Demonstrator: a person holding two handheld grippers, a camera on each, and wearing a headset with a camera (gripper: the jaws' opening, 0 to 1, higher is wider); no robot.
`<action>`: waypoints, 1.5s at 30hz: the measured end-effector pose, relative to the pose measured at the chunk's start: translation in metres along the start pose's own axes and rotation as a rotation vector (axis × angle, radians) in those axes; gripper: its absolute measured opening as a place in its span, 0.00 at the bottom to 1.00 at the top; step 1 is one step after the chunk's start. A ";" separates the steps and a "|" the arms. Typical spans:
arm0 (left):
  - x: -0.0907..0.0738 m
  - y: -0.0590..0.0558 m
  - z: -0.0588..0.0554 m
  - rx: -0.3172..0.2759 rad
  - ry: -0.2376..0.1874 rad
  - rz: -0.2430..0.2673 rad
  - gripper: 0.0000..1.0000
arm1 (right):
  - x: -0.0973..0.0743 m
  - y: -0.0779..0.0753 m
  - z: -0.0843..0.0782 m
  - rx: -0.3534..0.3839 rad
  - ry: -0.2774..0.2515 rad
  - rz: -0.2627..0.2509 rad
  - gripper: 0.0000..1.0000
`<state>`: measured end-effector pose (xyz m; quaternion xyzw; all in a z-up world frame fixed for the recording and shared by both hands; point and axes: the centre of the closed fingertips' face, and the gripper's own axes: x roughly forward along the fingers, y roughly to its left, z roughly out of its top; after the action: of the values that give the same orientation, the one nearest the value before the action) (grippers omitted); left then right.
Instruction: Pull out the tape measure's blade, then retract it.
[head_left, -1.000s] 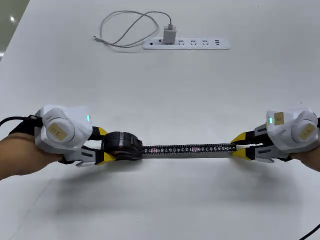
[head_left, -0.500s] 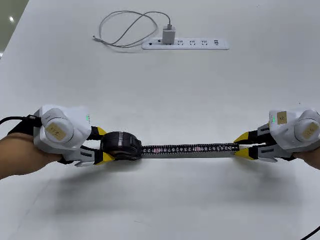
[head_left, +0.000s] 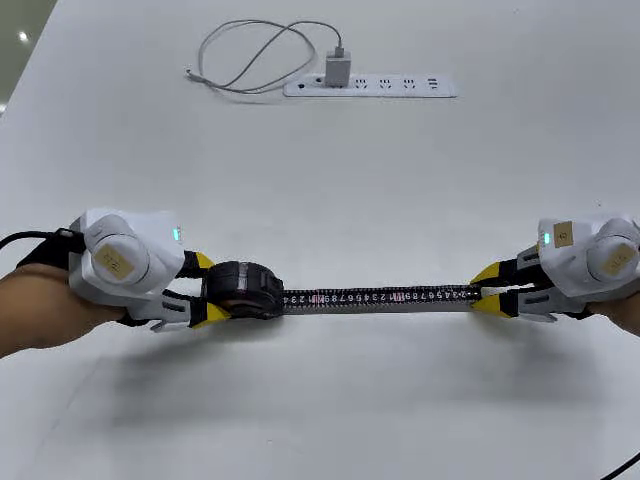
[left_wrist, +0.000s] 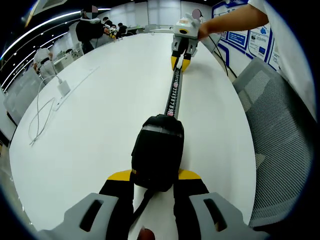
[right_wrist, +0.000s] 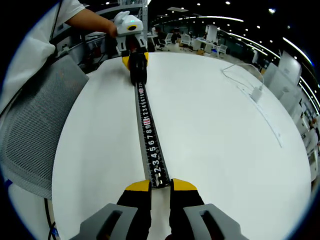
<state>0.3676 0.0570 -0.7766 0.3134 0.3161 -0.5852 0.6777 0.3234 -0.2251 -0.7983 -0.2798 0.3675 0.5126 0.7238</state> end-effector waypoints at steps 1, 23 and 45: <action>0.000 0.000 0.000 0.002 -0.001 0.002 0.25 | 0.000 0.000 -0.001 0.002 0.001 0.002 0.09; 0.001 -0.001 0.002 -0.022 -0.009 0.015 0.27 | 0.001 0.001 -0.001 -0.030 0.063 0.019 0.11; 0.000 -0.002 0.004 -0.036 -0.017 0.015 0.29 | 0.003 0.000 -0.001 0.016 0.070 0.029 0.17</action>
<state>0.3662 0.0539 -0.7743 0.2984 0.3184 -0.5768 0.6905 0.3243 -0.2241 -0.8012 -0.2866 0.4008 0.5100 0.7051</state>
